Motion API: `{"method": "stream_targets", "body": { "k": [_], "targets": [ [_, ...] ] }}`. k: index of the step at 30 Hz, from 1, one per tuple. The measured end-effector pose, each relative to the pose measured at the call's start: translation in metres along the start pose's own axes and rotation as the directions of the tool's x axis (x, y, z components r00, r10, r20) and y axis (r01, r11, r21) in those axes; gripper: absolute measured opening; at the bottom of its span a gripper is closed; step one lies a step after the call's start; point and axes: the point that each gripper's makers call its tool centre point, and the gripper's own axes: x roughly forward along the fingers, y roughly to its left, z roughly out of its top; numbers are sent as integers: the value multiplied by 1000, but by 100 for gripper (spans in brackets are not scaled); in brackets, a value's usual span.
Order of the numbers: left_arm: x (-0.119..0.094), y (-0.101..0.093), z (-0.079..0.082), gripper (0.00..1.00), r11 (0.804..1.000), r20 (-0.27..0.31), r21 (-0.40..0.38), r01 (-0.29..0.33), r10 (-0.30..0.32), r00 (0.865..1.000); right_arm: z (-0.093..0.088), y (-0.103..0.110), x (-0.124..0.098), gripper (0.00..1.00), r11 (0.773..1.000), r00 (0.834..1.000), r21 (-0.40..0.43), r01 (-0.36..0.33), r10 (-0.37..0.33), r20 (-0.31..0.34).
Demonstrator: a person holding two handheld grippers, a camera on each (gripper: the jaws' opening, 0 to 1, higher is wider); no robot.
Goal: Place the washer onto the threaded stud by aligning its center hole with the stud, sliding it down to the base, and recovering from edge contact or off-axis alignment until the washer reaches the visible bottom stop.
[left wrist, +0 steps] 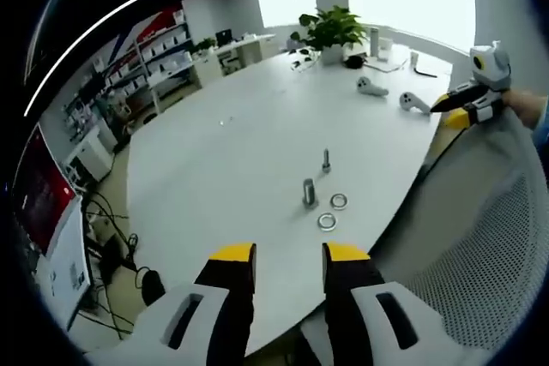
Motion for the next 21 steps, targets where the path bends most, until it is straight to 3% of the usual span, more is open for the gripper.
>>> {"method": "stream_targets", "body": {
  "k": [3,6,10,21],
  "targets": [
    [8,6,-5,35,995,-57,101,12,-6,998,-1,-1,0,35,1000,1000,2,5,-5,-4],
    [16,4,-3,37,972,-59,230,56,-44,997,-1,-2,-1,35,1000,1000,7,13,-13,-2],
    [26,-3,-4,40,957,-107,262,128,-103,989,-3,0,0,35,1000,1000,-3,4,-4,-19],
    [66,-22,-22,49,872,-239,391,296,-214,947,-2,-1,-1,34,1000,1000,7,7,-7,-15]
  ]
}}
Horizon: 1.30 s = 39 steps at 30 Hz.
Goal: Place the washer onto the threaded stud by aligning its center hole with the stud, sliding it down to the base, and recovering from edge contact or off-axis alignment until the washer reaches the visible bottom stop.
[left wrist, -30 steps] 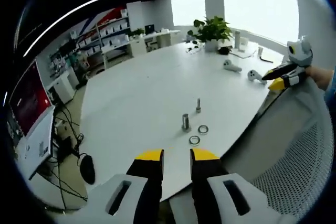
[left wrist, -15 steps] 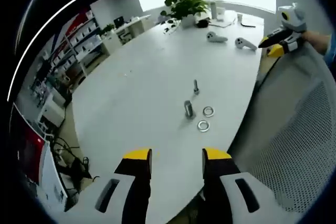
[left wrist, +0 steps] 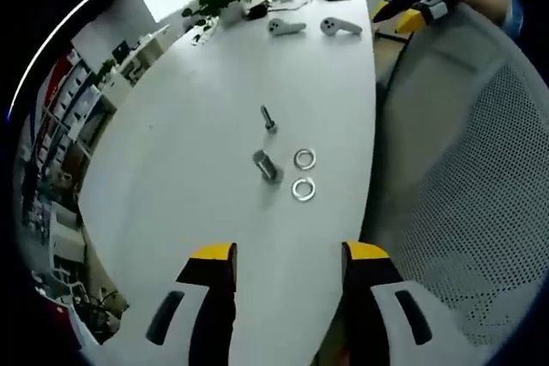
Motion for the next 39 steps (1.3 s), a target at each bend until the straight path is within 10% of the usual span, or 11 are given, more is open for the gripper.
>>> {"method": "stream_targets", "body": {
  "k": [16,39],
  "targets": [
    [57,-7,-14,57,981,-103,124,149,-136,985,1,-5,-2,32,999,1000,28,24,-24,18],
    [99,-13,-18,39,968,-120,-86,234,-243,963,4,-5,-1,31,999,999,50,14,-16,39]
  ]
}}
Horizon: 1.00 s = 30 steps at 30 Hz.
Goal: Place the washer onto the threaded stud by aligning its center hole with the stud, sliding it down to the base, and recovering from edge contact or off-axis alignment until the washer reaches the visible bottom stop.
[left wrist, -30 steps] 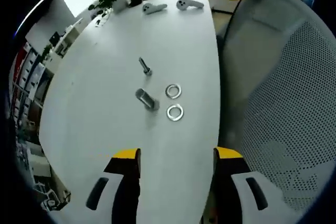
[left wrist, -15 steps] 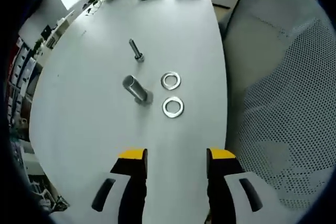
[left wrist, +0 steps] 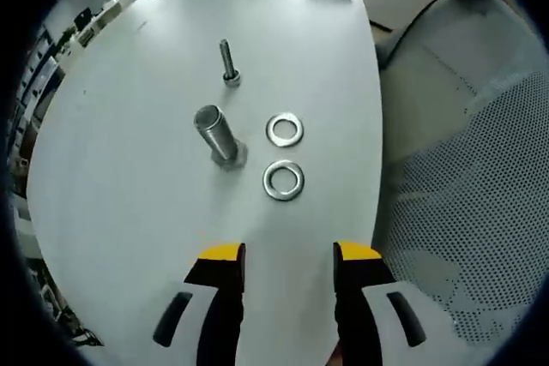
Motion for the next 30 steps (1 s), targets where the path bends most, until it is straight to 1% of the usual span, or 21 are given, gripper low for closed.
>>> {"method": "stream_targets", "body": {
  "k": [2,5,7,8,9,10,11,14,16,18,22,25,27,30],
  "targets": [
    [3,0,-1,39,1000,-11,14,-2,3,1000,0,0,0,31,1000,1000,0,-2,2,0],
    [8,-2,-1,39,1000,-23,13,2,-1,1000,0,0,0,31,1000,1000,2,-1,1,4],
    [12,-4,-5,39,1000,-43,23,6,-5,999,1,0,0,31,1000,1000,6,0,0,9],
    [14,-5,-7,39,999,-56,37,9,-7,998,1,0,0,31,1000,1000,7,0,0,10],
    [14,-3,-9,38,998,-71,58,-3,7,997,1,0,0,31,1000,1000,7,0,0,10],
    [13,0,-6,36,993,-61,115,-24,31,998,1,0,0,31,1000,1000,6,-2,2,8],
    [14,-2,-8,35,996,-70,91,-22,28,997,1,0,0,31,1000,1000,5,-3,3,7],
    [13,1,-6,33,995,-66,92,-27,33,997,0,1,0,31,1000,1000,3,-7,7,5],
    [13,6,-6,28,990,-69,129,-51,61,996,1,1,0,31,1000,1000,3,-11,11,6],
    [14,7,-6,27,992,-73,118,-47,56,996,1,2,0,31,1000,1000,3,-13,13,7],
    [13,5,-5,28,990,-90,130,-49,61,994,2,1,0,31,1000,1000,8,-10,10,15],
    [13,5,-5,28,990,-81,136,-43,55,995,2,2,0,30,1000,1000,4,-17,17,15],
    [14,6,-5,28,987,-67,157,-37,48,997,1,3,0,30,1000,1000,1,-22,22,13],
    [14,6,-3,29,986,-63,162,-37,47,997,2,3,0,30,1000,1000,2,-22,22,15]
  ]
}}
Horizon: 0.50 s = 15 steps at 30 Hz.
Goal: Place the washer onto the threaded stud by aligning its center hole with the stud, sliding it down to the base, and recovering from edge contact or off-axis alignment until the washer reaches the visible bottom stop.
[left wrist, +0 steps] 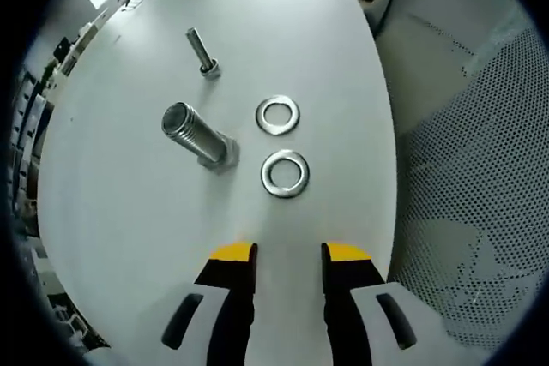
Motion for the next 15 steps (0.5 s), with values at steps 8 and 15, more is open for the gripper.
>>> {"method": "stream_targets", "body": {
  "k": [8,15],
  "targets": [
    [1,0,3,30,1000,-4,9,1,-1,1000,1,1,0,30,1000,1000,1,-8,8,5],
    [0,9,5,22,991,95,-130,6,7,995,1,3,0,30,1000,1000,0,-17,17,9]
  ]
}}
